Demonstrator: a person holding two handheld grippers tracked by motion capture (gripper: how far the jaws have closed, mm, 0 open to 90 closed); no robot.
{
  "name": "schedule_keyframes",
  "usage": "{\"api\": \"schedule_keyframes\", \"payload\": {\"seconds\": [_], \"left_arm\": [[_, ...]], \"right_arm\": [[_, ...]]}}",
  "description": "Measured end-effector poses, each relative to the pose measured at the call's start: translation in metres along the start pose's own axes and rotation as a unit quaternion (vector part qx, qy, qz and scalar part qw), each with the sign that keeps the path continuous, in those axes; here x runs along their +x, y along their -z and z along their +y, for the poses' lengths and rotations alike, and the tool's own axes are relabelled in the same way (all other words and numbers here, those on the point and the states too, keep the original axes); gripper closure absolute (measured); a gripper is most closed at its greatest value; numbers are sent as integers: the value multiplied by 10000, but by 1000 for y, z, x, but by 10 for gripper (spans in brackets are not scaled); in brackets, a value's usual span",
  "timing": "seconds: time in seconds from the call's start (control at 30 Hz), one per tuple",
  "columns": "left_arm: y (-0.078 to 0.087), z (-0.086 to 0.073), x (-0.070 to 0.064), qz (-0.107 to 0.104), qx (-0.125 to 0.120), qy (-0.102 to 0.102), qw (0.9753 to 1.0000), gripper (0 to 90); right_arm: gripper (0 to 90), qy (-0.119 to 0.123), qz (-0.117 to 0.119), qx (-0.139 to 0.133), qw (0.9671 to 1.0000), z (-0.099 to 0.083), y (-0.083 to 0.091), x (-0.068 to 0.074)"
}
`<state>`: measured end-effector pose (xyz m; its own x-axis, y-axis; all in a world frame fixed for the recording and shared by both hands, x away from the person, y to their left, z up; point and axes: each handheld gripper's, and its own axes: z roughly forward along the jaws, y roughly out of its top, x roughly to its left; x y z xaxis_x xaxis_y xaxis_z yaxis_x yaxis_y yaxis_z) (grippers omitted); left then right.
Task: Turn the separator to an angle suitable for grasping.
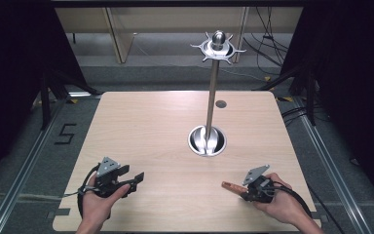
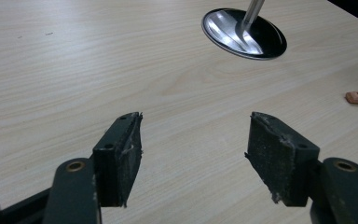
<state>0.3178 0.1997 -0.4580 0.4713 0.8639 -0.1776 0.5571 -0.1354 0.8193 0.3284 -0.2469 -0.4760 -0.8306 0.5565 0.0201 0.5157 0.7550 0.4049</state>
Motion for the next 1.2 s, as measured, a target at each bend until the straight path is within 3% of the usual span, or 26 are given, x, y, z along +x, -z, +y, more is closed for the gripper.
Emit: {"api": "schedule_keyframes", "payload": {"seconds": [0.63, 0.8, 0.9, 0.93, 1.0, 1.03, 1.07, 1.13, 1.2], "left_arm": [[0, 0, -1, 16, 2, 44, 10000, 346], [0, 0, -1, 15, 18, -25, 10000, 346], [0, 0, -1, 19, 22, -41, 10000, 346], [-1, 0, -1, -7, 26, -44, 10000, 346], [-1, 0, -1, -8, 28, -41, 10000, 346], [-1, 0, -2, -13, 29, 2, 10000, 346], [-1, 0, -2, -13, 29, 2, 10000, 346], [-1, 0, -1, -11, 26, -39, 10000, 346], [-1, 0, -1, -23, 29, -32, 10000, 346]], "right_arm": [[900, -364, -242, -59, 9990, 2, -3, -16], [900, -413, -155, -213, 9988, 4, 3, -15], [814, -471, -231, -356, 9980, 9, 12, -17], [766, -385, -284, -406, 9980, 11, 13, -21], [724, -169, -578, -331, 9976, 14, 17, -26], [711, -184, -649, -334, 9972, 16, 18, -28], [690, -316, -628, -288, 9971, 17, 20, -30], [656, -181, -556, -246, 9980, 19, 20, -35], [648, -269, -556, -195, 9979, 20, 21, -35]]}}
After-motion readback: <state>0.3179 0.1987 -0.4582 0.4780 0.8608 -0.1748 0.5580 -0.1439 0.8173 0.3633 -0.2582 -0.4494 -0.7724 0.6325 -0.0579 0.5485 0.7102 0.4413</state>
